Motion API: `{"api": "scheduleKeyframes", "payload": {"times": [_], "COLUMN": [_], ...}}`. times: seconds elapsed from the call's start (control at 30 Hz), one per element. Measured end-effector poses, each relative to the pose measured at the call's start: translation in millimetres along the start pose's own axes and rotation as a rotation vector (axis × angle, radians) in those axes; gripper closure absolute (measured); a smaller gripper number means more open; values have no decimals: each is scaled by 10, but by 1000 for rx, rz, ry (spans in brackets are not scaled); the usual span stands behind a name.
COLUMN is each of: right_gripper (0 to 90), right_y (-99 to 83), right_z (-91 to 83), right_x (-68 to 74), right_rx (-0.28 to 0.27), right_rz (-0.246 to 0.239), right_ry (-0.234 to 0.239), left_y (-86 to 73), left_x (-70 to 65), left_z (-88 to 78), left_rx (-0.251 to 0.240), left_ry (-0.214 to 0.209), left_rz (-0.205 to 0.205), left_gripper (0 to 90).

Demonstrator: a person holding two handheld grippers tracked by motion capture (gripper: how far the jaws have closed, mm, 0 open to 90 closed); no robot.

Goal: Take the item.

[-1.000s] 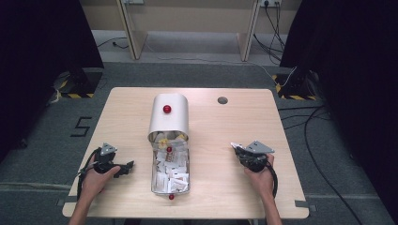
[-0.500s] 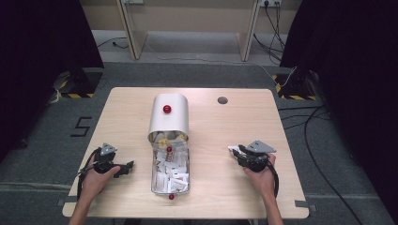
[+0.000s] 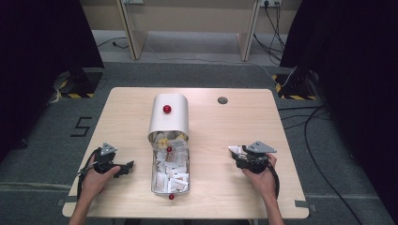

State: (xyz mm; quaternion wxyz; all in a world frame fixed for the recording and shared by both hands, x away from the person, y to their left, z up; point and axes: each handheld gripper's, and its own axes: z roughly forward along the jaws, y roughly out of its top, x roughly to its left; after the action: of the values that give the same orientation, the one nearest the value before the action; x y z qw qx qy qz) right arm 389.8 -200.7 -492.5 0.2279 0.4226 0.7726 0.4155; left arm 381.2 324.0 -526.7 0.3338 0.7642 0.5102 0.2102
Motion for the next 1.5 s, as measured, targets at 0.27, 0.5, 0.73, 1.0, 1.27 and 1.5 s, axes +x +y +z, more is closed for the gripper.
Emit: {"api": "scheduleKeyframes", "payload": {"times": [0.27,0.5,0.73,1.0,1.27,1.5], "right_gripper": [371,348,337,334,329,326], "right_y": [-5,-26,-55,-82,-97,-129], "right_z": [-70,-144,-212,-264,-298,-309], "right_x": [47,86,105,129,170,193], "right_rx": [-3,0,5,7,10,17], "right_rz": [19,23,22,21,15,14], "right_ry": [-6,-4,-1,5,12,16], "left_y": [0,0,0,0,0,0], "left_x": [0,0,0,0,0,0], "left_z": [0,0,0,0,0,0], "left_rx": [0,0,0,0,0,0], "left_ry": [0,0,0,0,0,0], "left_rz": [0,0,0,0,0,0], "left_gripper": [0,0,0,0,0,0]}}
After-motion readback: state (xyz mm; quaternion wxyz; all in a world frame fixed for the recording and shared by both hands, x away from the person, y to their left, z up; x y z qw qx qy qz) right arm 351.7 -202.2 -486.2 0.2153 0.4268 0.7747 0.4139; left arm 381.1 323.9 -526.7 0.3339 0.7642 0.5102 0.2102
